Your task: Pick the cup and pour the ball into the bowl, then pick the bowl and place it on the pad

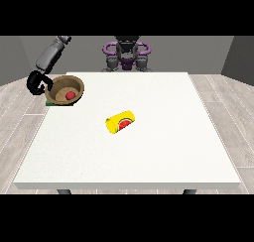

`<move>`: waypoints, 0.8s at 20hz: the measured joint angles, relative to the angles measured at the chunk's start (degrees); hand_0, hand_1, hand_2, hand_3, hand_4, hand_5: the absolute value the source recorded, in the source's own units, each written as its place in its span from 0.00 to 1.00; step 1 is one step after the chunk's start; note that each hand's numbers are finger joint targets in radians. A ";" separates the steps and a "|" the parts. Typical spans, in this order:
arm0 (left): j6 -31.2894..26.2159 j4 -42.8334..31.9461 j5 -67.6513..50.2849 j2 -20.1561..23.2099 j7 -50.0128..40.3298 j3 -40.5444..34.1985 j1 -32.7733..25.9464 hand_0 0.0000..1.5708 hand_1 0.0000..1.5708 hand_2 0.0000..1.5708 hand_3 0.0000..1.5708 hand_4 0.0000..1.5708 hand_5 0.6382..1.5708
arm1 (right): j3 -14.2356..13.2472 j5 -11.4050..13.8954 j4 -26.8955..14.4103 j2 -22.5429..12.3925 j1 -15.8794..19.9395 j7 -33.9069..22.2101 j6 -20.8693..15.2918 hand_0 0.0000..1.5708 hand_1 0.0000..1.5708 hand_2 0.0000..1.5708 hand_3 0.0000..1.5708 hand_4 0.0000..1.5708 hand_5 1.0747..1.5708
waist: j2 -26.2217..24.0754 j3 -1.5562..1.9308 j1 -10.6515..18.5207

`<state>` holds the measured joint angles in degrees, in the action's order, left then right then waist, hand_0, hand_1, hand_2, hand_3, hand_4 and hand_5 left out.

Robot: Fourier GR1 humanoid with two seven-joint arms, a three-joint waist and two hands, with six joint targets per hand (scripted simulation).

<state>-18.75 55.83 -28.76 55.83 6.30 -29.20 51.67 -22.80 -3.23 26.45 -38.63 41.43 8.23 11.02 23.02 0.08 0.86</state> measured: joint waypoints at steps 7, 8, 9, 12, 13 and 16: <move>1.16 3.42 -1.59 1.46 -1.43 -1.08 0.18 0.00 0.00 0.00 0.00 0.00 0.94 | -3.88 -1.71 -3.55 -4.75 1.55 -0.40 -3.60 0.45 0.45 0.38 0.64 0.00 0.93 | 2.85 0.02 0.45; 1.24 3.81 -1.71 1.18 -1.49 -1.02 -0.25 0.00 0.00 0.00 0.00 0.00 0.94 | -4.06 -1.82 -3.87 -4.94 1.68 -0.63 -3.85 0.44 0.44 0.36 0.65 0.00 0.93 | 2.52 0.02 0.68; 1.35 4.26 -2.10 1.18 -1.78 -1.18 -0.38 0.00 0.00 0.00 0.00 0.00 0.94 | -4.31 -2.00 -4.26 -5.31 1.85 -0.68 -3.82 0.44 0.44 0.36 0.61 0.00 0.92 | 2.63 0.02 0.72; 0.19 2.71 -2.54 2.07 -1.22 -1.69 -0.64 0.00 0.00 0.00 0.00 0.00 0.94 | -4.48 -2.30 -3.98 -5.98 2.57 -1.16 -3.77 0.27 0.27 0.30 0.37 0.00 0.86 | 2.76 -0.02 0.47; 0.25 2.59 -2.37 1.86 -0.76 -1.70 -1.11 0.00 0.00 0.00 0.00 0.00 0.94 | -4.63 -2.58 -3.94 -6.61 2.81 -1.60 -3.02 0.21 0.21 0.25 0.33 0.00 0.84 | 2.40 -0.01 0.26; 0.75 2.91 -2.29 1.12 -1.12 -1.05 -1.78 0.00 0.00 0.00 0.00 0.00 0.94 | -4.97 -3.20 -4.04 -8.15 4.42 -3.78 -1.88 0.09 0.09 0.18 0.24 0.00 0.79 | 1.28 -0.02 0.11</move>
